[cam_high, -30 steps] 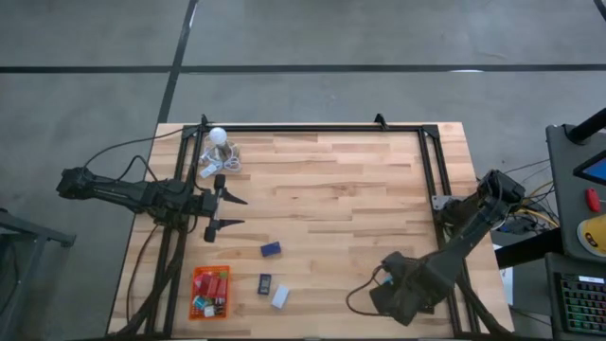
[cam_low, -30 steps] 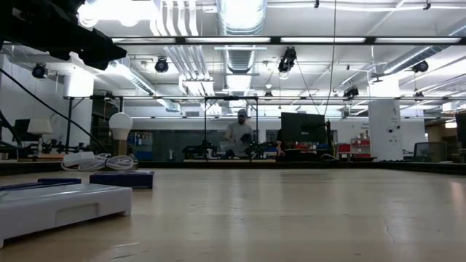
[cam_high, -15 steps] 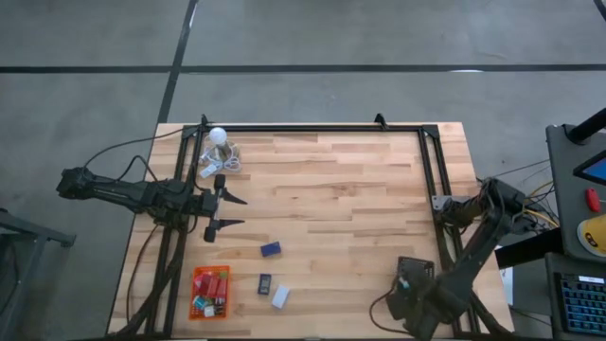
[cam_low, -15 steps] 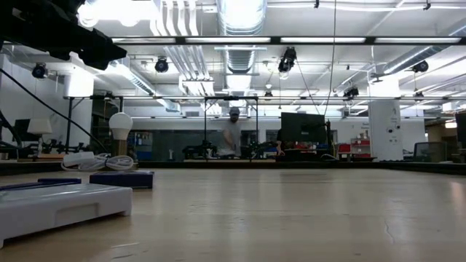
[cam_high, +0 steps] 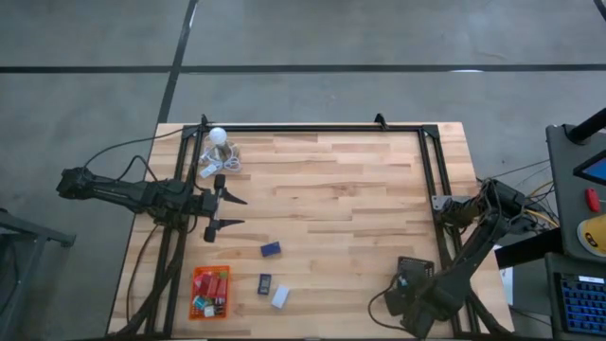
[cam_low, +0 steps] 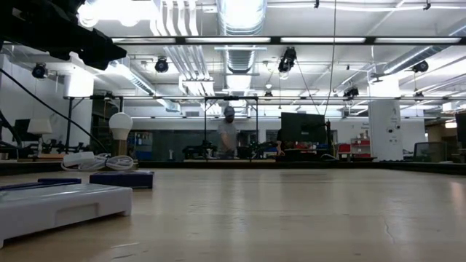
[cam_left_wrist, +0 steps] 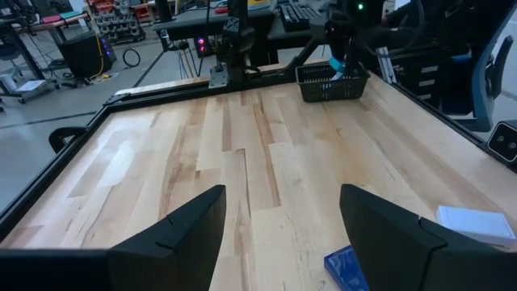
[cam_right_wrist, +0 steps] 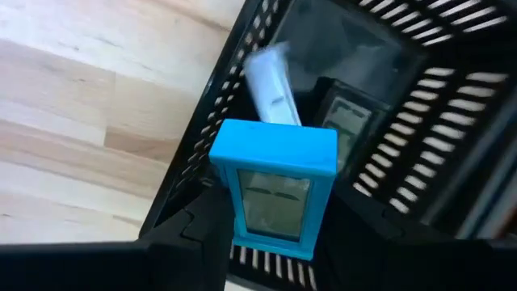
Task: Pick & Place Office items
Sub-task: Put the light blue digital clock into the black bin, then put the top blue digital clock into the black bin
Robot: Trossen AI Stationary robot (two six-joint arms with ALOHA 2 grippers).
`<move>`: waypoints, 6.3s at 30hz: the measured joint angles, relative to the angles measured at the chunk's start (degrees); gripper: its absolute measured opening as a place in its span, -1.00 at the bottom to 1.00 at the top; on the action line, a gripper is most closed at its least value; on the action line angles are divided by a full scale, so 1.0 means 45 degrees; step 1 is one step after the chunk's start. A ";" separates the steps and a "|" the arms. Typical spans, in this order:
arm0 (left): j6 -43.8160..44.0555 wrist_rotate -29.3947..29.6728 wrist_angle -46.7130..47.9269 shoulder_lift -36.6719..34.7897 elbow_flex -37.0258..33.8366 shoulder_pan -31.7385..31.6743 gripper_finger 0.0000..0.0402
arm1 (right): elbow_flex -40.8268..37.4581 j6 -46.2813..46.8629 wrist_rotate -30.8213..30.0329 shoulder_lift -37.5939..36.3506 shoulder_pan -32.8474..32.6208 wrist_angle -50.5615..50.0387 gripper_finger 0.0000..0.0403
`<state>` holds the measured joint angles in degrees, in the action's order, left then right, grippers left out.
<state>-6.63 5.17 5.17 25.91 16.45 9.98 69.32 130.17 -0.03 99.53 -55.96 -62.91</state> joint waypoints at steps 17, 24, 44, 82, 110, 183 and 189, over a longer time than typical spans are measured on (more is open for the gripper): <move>0.0000 0.0002 0.0000 0.0000 0.0000 0.0003 0.23 | -0.1447 -0.0009 0.0010 0.0010 -0.0005 0.1787 -0.03; 0.0000 0.0000 0.0000 0.0000 0.0000 -0.0001 0.23 | -0.1506 -0.0014 0.0010 0.0010 -0.0005 0.1807 0.09; 0.0001 0.0003 0.0000 -0.0001 0.0000 0.0003 0.23 | -0.0110 -0.0077 -0.0727 -0.0298 -0.0005 0.0045 0.10; 0.0002 0.0000 0.0000 -0.0002 0.0000 -0.0001 0.23 | -0.0215 -2.4143 -1.1562 -0.0413 0.5870 1.2156 0.10; 0.0000 0.0004 -0.0004 0.0034 0.0000 0.0000 0.23 | -0.4995 -2.9686 -0.1905 0.2860 0.9925 2.4252 0.10; 0.0000 0.0000 0.0000 0.0087 0.0000 -0.0001 0.23 | 0.0097 -2.9254 0.0353 0.7660 1.0554 2.3008 -0.19; 0.0000 0.0003 0.0000 0.0087 0.0000 0.0003 0.23 | 0.0091 -2.9264 0.0344 0.7560 1.0550 2.2978 -0.20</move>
<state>-6.63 5.19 5.17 26.30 16.45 9.99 69.73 -1.52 1.52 133.55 -8.49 40.49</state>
